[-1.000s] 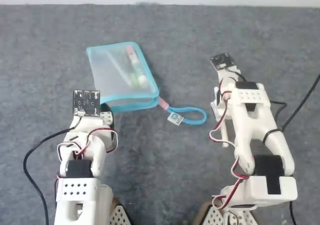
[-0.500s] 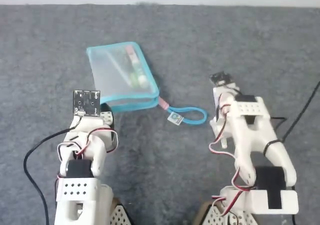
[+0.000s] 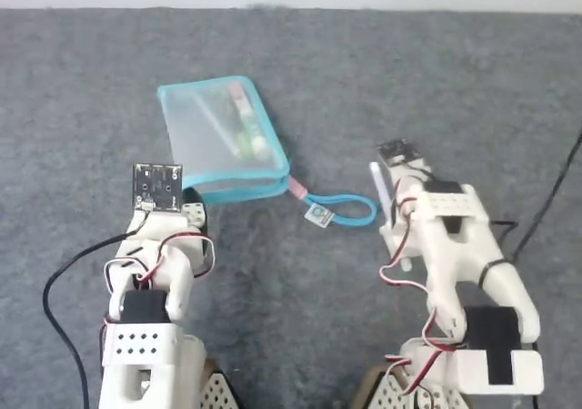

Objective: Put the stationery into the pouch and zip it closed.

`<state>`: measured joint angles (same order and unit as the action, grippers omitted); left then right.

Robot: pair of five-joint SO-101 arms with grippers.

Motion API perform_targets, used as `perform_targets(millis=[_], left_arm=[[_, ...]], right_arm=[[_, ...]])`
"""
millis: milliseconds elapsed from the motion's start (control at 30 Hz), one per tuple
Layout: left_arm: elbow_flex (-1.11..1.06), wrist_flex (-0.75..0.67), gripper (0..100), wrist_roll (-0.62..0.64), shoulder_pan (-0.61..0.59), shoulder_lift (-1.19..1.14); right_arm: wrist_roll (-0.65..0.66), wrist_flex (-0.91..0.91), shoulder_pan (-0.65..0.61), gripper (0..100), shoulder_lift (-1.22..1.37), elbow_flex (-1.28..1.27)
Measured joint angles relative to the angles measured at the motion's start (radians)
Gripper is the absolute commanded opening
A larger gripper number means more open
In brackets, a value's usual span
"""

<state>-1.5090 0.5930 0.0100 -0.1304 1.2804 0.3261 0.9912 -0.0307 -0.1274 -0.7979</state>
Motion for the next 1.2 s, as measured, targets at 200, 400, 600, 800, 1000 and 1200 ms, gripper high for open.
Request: perform_targets(millis=[200,400,600,800,1000,1200], left_arm=[[0.0,0.0,1,0.0,0.0,0.0],[0.0,0.0,1,0.0,0.0,0.0],[0.0,0.0,1,0.0,0.0,0.0],[0.0,0.0,1,0.0,0.0,0.0],[0.0,0.0,1,0.0,0.0,0.0],[0.0,0.0,1,0.0,0.0,0.0]], right_arm=[[0.048,0.175,0.074,0.7,-0.226,0.092],[0.103,0.387,-0.236,0.7,-0.522,0.103],[0.103,0.46,-0.623,0.7,-0.611,0.103],[0.087,0.433,-0.678,0.7,-0.6,0.103],[0.048,0.353,-0.68,0.7,-0.494,0.103],[0.037,0.282,-0.68,0.7,-0.439,0.115]])
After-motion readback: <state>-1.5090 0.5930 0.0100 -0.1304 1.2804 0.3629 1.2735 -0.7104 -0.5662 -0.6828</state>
